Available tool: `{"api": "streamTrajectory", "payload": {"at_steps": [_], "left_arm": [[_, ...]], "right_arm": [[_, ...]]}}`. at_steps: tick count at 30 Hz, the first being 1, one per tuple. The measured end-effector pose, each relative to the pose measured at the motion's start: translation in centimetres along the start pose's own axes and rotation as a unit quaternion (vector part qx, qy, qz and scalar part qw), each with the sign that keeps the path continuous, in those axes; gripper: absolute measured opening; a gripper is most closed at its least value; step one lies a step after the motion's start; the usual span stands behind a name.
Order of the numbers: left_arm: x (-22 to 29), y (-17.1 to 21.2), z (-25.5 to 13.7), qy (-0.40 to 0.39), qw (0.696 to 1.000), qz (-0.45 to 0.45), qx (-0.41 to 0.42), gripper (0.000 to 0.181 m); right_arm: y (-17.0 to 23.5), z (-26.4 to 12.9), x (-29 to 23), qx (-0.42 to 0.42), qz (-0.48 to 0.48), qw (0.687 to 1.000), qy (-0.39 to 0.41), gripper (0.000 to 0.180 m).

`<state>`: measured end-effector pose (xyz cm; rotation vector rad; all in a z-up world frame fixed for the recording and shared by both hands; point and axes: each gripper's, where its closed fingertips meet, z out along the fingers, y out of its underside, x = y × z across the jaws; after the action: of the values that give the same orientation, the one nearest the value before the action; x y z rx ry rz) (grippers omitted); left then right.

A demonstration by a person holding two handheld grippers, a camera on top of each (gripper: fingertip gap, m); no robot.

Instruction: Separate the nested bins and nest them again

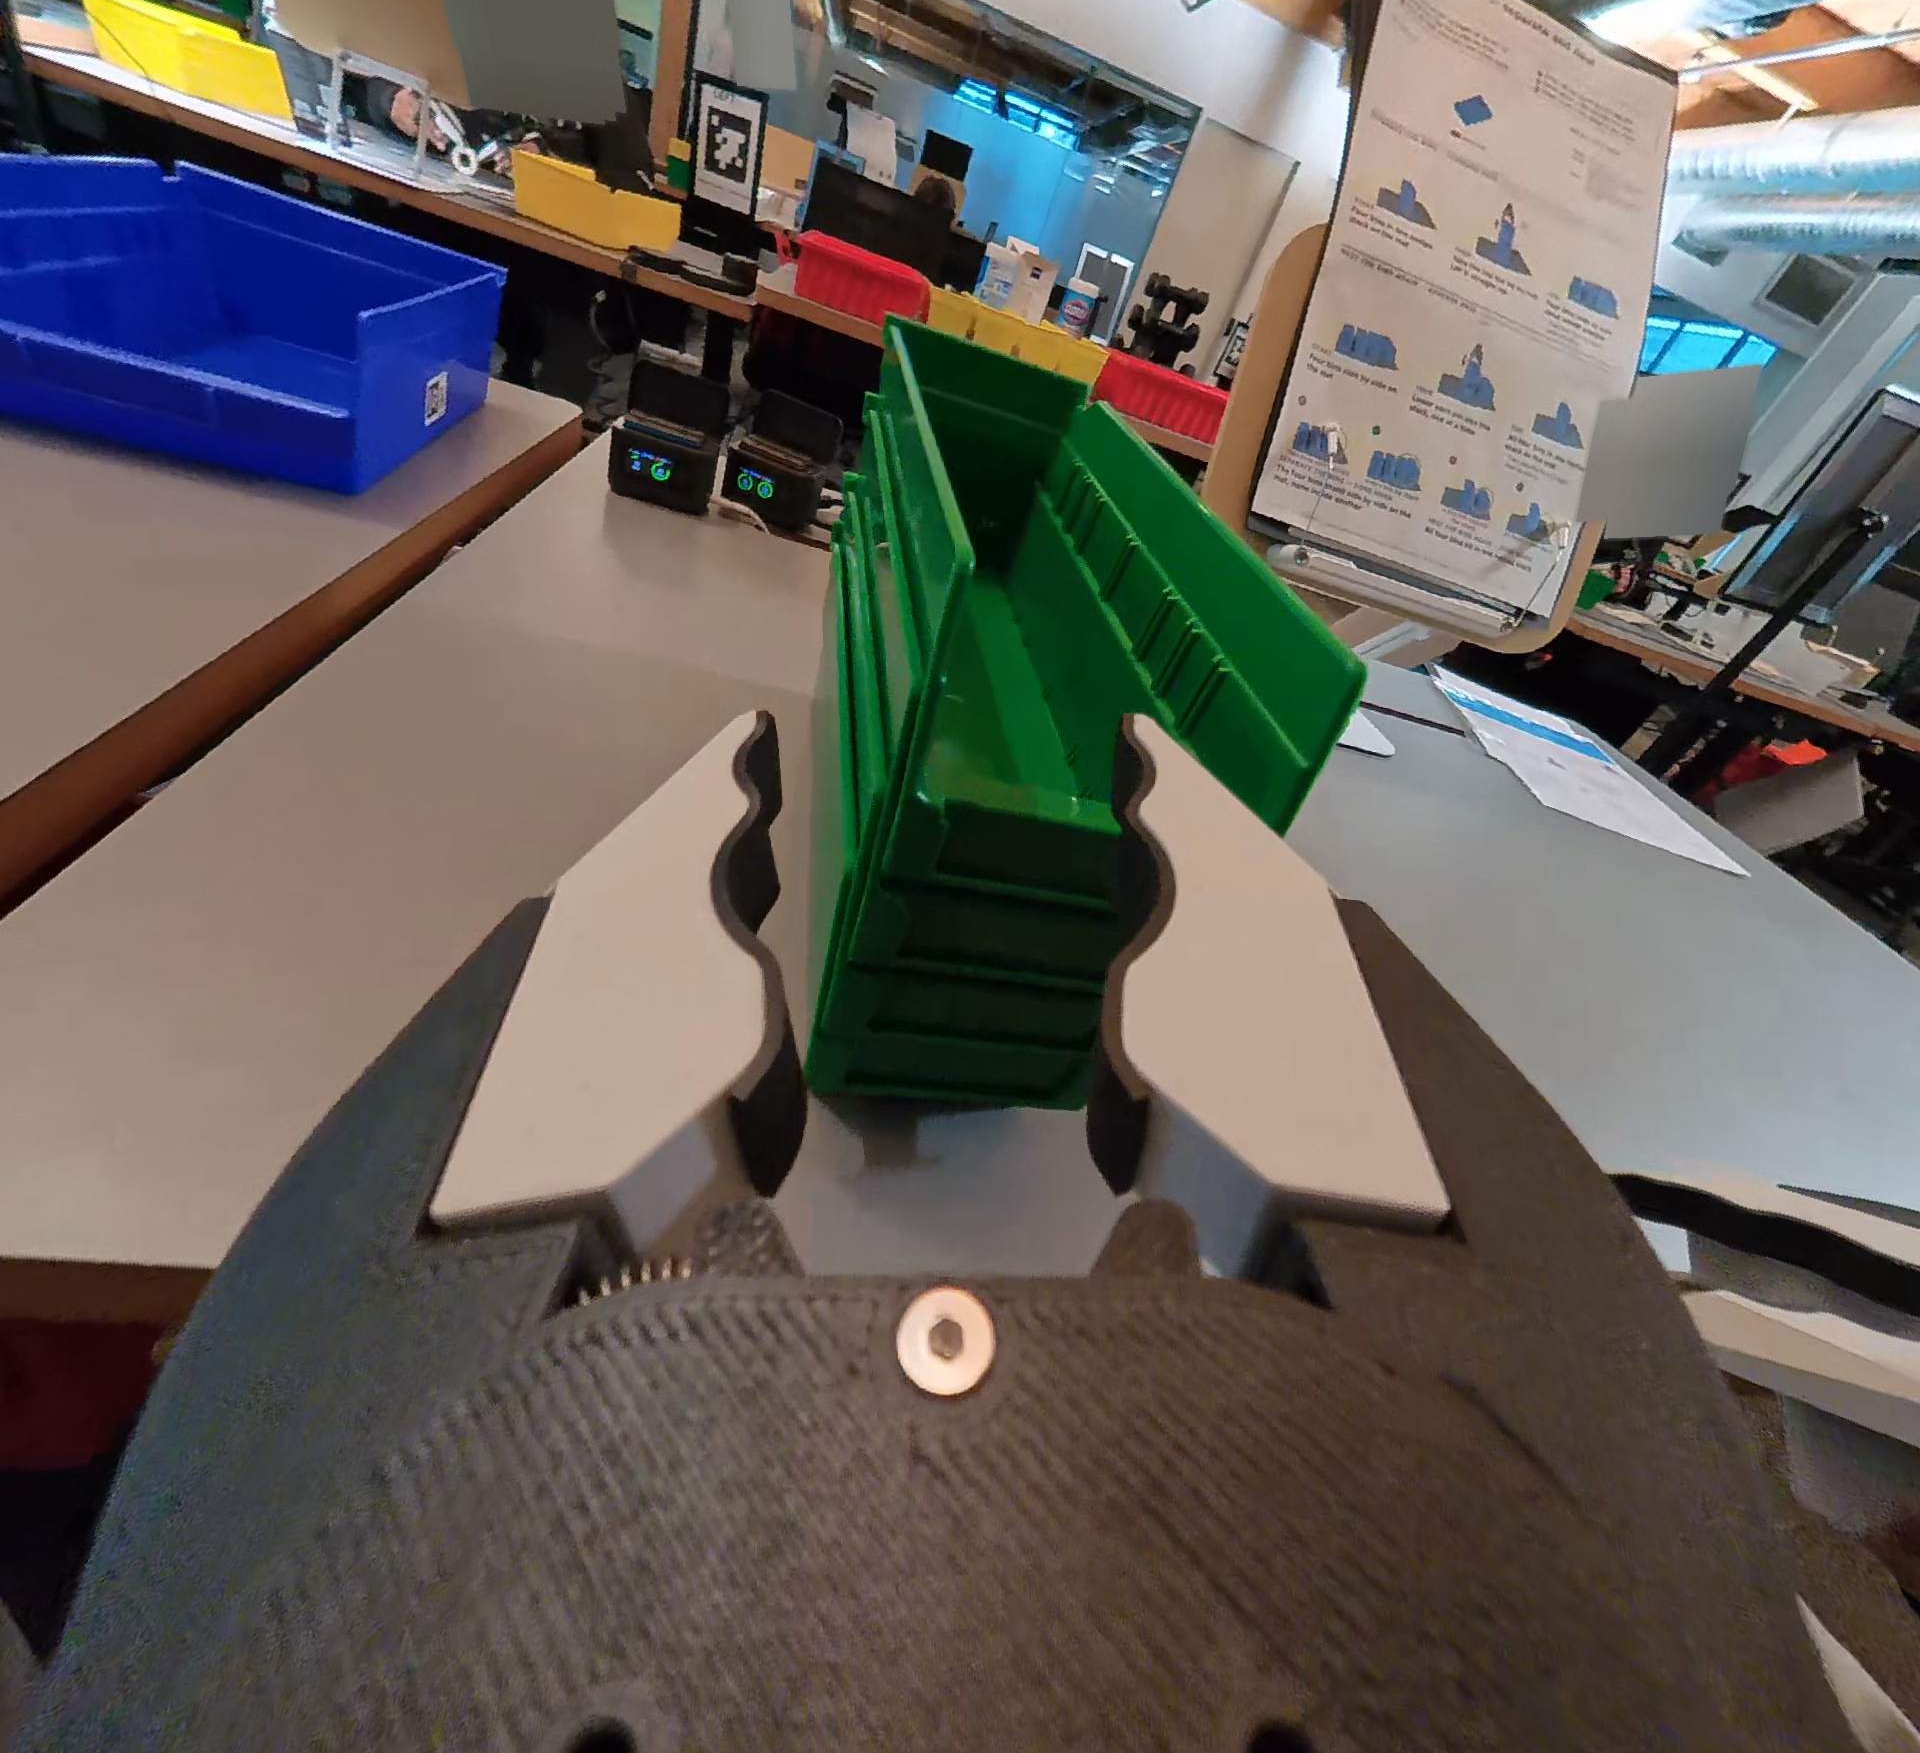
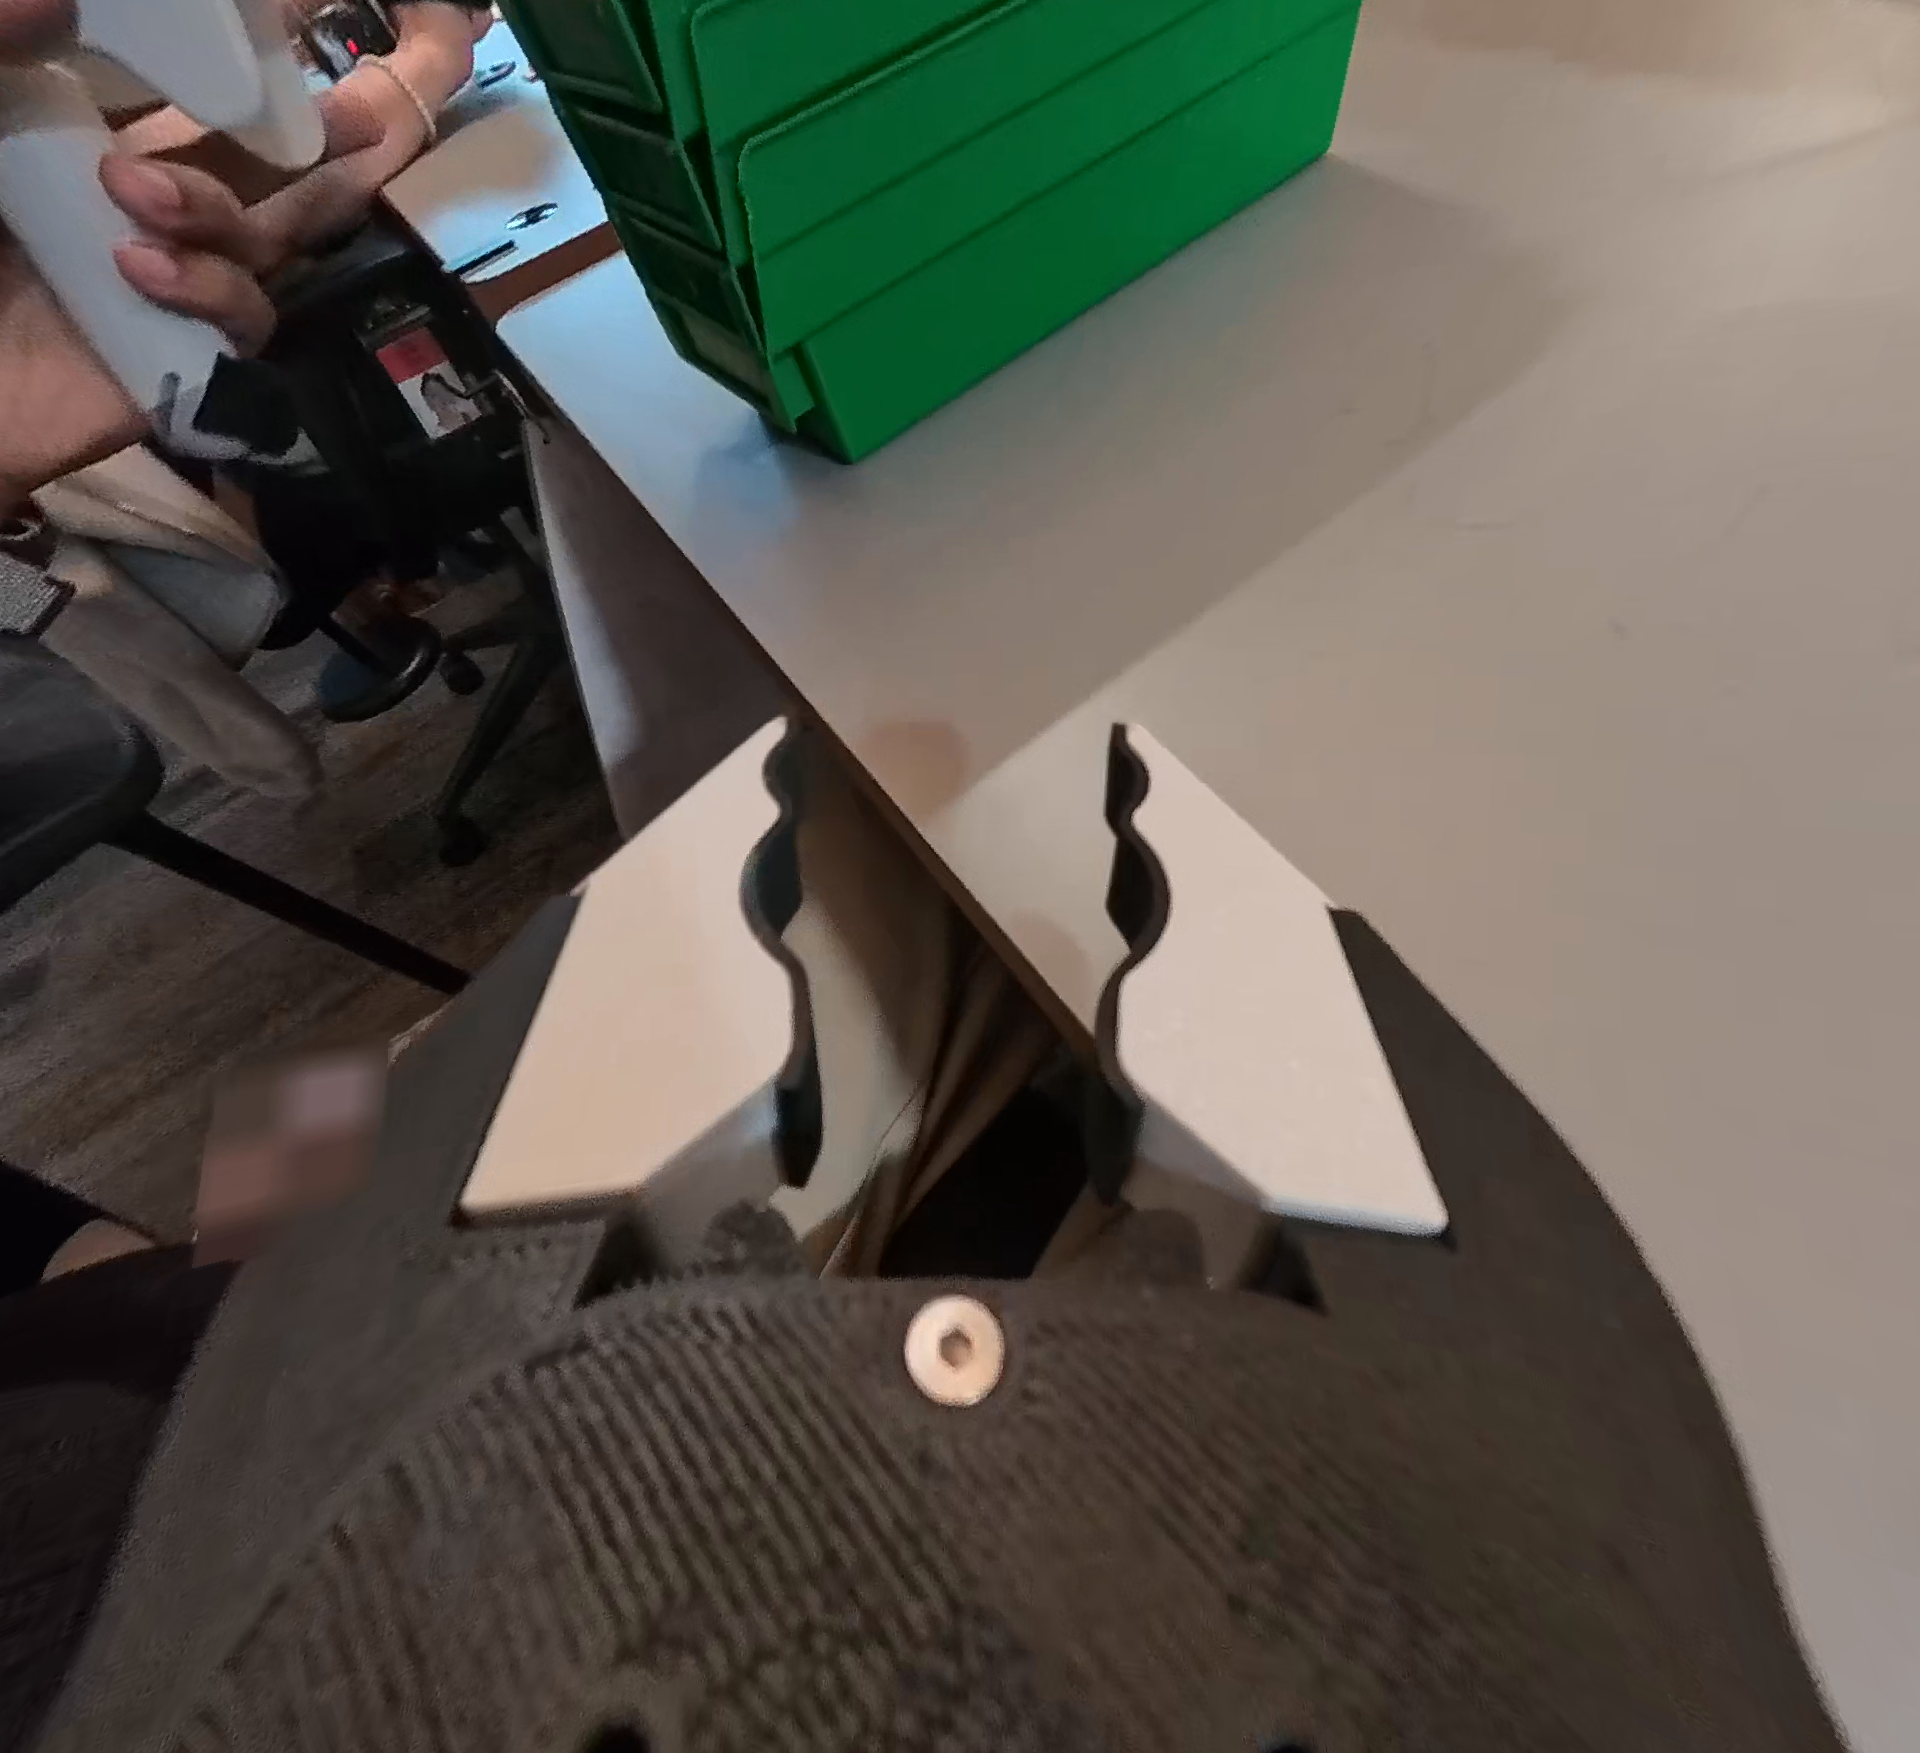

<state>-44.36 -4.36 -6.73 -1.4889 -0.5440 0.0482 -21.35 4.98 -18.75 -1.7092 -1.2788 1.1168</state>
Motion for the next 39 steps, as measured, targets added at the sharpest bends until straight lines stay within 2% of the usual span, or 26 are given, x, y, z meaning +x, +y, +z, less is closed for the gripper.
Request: {"api": "streamTrajectory", "payload": {"at_steps": [7,20,39], "left_arm": [[0.2,0.3,1.0,-0.006,1.000,0.005,-0.004,0.077],[-1.0,0.1,2.2,-0.028,1.000,-0.014,0.002,0.071],[-1.6,0.4,1.8,-0.035,0.999,-0.020,0.001,0.071]], "right_arm": [[0.4,-0.5,0.2,-0.009,0.005,1.000,-0.003,0.058],[1.1,-1.4,0.8,-0.016,-0.023,0.999,0.016,0.048],[1.4,-1.0,0.5,-0.028,-0.039,0.999,0.011,0.048]]}}
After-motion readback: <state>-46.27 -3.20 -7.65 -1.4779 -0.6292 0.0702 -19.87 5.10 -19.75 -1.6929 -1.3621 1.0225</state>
